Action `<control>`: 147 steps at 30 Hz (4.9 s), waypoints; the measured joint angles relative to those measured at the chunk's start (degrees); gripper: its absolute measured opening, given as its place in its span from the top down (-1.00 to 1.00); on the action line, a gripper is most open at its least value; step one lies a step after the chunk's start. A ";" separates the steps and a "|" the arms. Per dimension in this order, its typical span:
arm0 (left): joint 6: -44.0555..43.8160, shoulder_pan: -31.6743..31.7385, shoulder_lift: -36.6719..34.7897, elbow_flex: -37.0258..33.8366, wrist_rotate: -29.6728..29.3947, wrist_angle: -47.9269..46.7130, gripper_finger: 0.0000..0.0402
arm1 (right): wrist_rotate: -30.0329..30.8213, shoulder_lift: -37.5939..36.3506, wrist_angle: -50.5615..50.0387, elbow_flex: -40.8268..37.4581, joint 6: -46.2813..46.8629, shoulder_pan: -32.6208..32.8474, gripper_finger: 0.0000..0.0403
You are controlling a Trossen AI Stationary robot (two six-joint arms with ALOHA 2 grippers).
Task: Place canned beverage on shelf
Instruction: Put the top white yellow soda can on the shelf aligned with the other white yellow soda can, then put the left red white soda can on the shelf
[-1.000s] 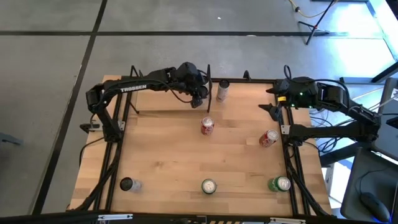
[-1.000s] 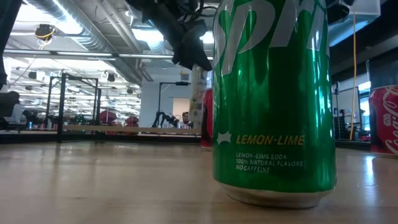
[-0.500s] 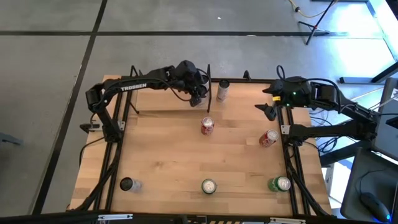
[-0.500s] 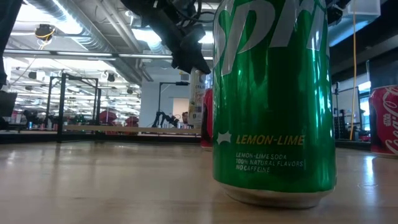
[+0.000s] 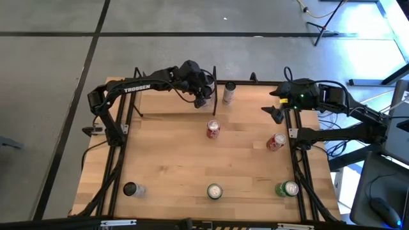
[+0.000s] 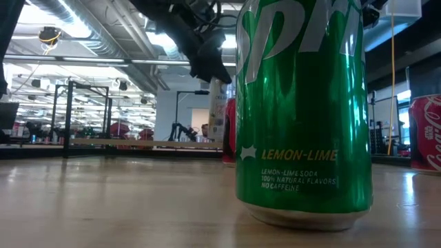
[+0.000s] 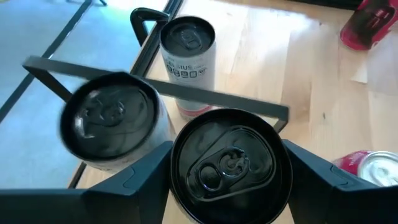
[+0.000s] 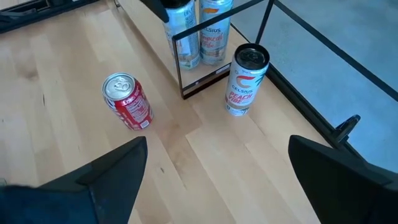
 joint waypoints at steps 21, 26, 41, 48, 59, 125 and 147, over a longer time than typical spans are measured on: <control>-1.89 -0.04 -0.07 -2.52 -0.17 2.78 -0.17 | -0.16 0.00 -0.02 0.00 0.56 0.00 -0.87; -1.90 -0.04 -0.03 -2.53 -0.17 2.42 -0.37 | -0.18 0.00 -0.03 0.00 0.56 0.00 -0.87; -0.29 -1.72 -0.28 9.64 0.06 -12.38 -0.77 | -2.15 0.00 -0.33 0.00 0.13 0.00 -0.87; 1.17 -1.73 -0.41 21.09 -0.04 -23.01 -0.77 | -1.76 -0.03 -0.31 0.00 -0.03 0.00 -0.87; -4.38 -7.97 -2.29 16.57 2.74 -23.55 -0.77 | -5.18 -2.26 0.86 -1.50 -0.18 0.07 -0.87; -23.46 -24.01 14.85 10.16 -14.37 -13.32 -0.25 | -18.58 -7.91 13.51 -14.86 -0.01 0.07 -0.87; -31.46 -27.13 -13.47 10.20 -16.83 -35.16 -0.25 | -18.67 -7.82 13.50 -14.84 -0.15 0.04 -0.87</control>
